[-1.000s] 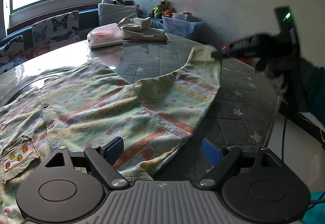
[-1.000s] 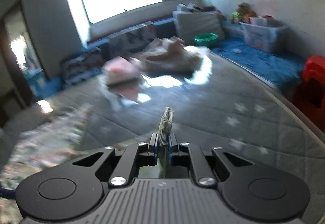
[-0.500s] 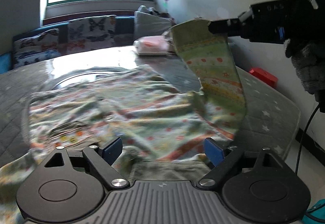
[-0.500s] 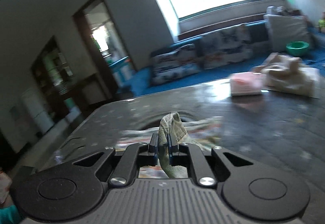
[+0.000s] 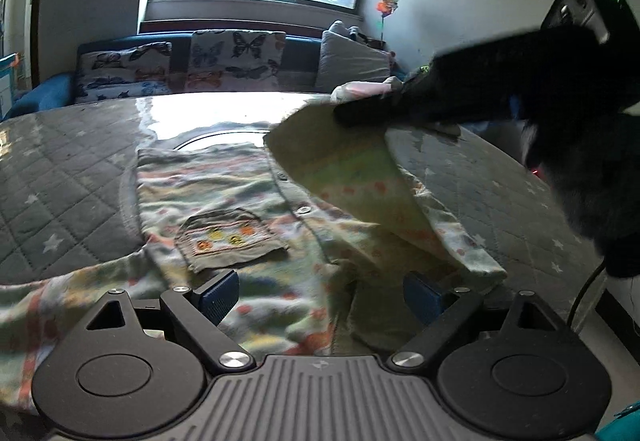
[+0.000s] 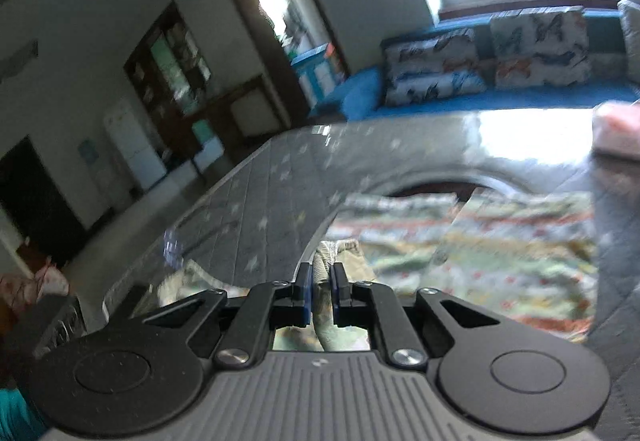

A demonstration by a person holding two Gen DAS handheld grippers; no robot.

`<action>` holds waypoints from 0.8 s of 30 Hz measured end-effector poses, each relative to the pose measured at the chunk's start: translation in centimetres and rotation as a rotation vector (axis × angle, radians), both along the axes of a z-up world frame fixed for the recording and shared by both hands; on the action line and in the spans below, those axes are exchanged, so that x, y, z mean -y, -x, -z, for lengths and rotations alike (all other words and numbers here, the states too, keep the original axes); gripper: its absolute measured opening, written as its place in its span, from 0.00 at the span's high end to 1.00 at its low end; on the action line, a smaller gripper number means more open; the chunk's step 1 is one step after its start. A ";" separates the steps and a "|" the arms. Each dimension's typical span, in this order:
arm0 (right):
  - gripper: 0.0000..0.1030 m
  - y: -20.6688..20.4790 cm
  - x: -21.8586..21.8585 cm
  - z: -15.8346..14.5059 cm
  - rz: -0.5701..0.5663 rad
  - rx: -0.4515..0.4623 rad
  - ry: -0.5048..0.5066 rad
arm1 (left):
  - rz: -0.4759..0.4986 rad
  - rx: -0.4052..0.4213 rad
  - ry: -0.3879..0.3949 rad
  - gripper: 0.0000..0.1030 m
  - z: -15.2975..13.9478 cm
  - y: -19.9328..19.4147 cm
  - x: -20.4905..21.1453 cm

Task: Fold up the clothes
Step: 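Fold the held side over the shirt body with the right gripper, then open, then move the left gripper to the opposite side edge of the shirt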

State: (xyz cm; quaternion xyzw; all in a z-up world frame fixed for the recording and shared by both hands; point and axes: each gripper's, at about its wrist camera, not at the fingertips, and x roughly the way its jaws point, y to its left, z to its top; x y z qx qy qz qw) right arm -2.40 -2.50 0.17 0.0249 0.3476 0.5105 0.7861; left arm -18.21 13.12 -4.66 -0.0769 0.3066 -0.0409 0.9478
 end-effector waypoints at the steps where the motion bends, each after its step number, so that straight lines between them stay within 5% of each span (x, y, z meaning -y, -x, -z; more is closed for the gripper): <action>1: 0.92 0.1 -0.5 0.5 -0.020 -0.003 0.016 | -0.006 -0.002 0.001 0.11 0.0 0.0 -0.2; 9: 0.76 2.0 -0.6 2.3 -0.088 0.009 0.096 | -0.043 0.004 0.010 0.11 -0.1 0.0 -1.1; 18: 0.76 0.7 5.9 5.9 0.078 0.040 0.295 | -0.021 0.013 0.024 0.11 -0.2 -0.6 -0.7; 24: 0.81 0.2 9.9 6.7 0.212 0.063 0.325 | 0.024 0.009 0.019 0.13 0.0 -1.5 0.5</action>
